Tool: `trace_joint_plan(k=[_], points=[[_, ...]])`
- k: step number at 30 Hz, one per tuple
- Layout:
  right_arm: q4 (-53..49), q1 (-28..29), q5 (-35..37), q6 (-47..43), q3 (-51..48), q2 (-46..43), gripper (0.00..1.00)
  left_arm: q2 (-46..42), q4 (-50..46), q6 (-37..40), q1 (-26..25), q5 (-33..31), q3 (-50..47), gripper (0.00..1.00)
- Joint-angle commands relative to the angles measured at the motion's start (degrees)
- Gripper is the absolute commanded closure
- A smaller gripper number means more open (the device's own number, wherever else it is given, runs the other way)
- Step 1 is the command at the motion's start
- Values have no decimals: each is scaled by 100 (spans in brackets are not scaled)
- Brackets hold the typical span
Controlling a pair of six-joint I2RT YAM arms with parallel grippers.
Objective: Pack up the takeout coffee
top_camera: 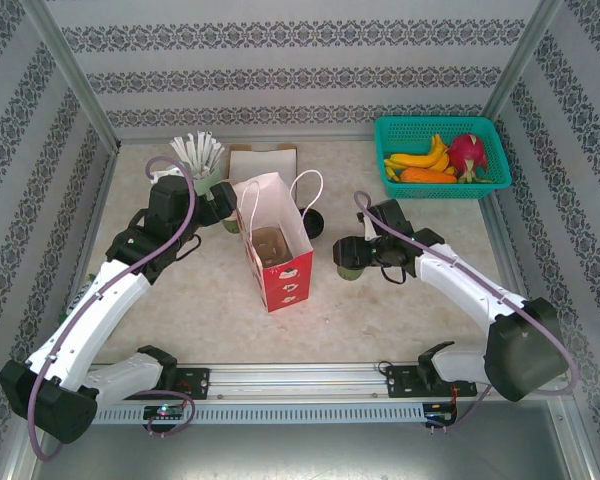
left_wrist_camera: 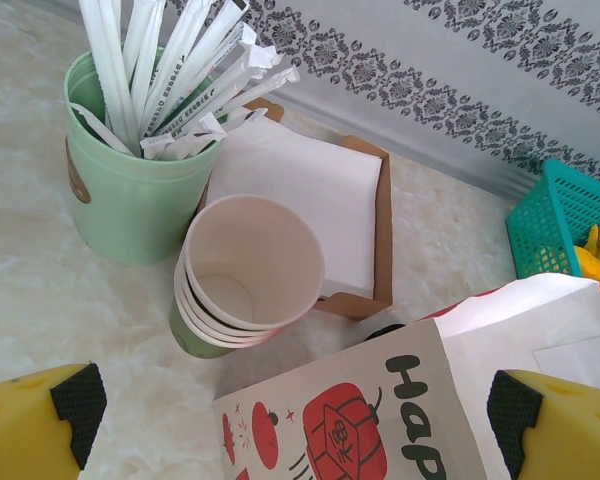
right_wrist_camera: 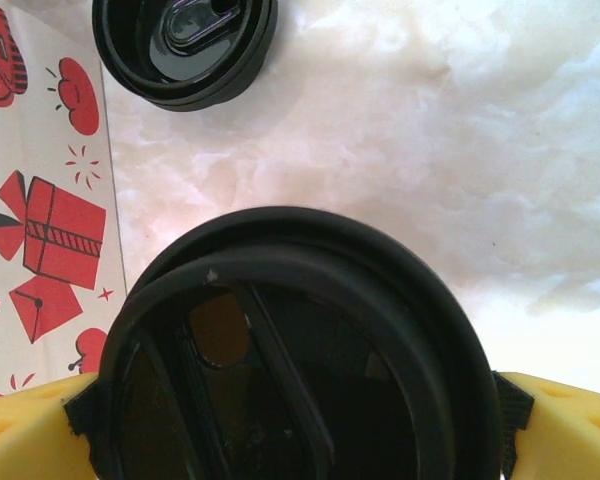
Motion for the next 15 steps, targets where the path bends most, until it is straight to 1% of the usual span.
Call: trace_joint_plan(k=[1, 6, 15], points=[[-646, 59, 180, -12, 296, 128, 2, 3, 250, 127, 67, -9, -94, 0], [-1220, 67, 162, 196, 744, 450, 2, 10, 334, 92, 68, -68, -146, 0], [-2603, 101, 120, 340, 1964, 1246, 2, 24, 329, 140, 67, -124, -177, 0]])
